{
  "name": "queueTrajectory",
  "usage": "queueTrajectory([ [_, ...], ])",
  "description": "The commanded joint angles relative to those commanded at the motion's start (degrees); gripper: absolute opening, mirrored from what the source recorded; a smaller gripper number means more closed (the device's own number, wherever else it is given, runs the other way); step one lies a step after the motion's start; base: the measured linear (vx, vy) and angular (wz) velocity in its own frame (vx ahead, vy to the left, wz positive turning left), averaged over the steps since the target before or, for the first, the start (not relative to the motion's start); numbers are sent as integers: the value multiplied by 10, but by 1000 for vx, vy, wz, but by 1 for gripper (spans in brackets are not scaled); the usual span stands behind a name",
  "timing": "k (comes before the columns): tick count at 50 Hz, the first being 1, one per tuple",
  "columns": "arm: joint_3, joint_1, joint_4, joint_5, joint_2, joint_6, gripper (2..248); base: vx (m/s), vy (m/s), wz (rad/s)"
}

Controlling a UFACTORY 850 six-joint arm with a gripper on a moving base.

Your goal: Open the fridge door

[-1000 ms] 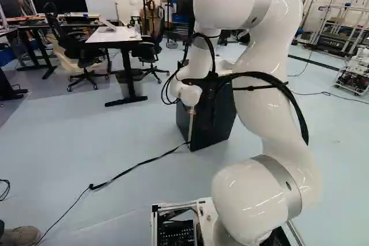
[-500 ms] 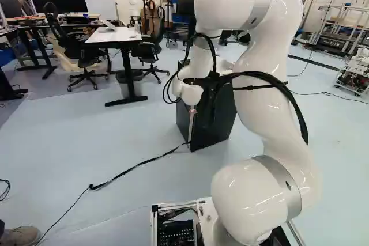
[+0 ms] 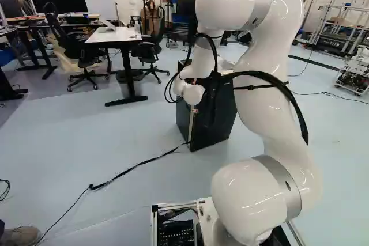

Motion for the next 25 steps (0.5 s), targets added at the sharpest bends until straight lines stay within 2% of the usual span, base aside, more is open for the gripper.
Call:
queueTrajectory([
  [25,-11,-14,0,0,-8,0,247,0,0,0],
])
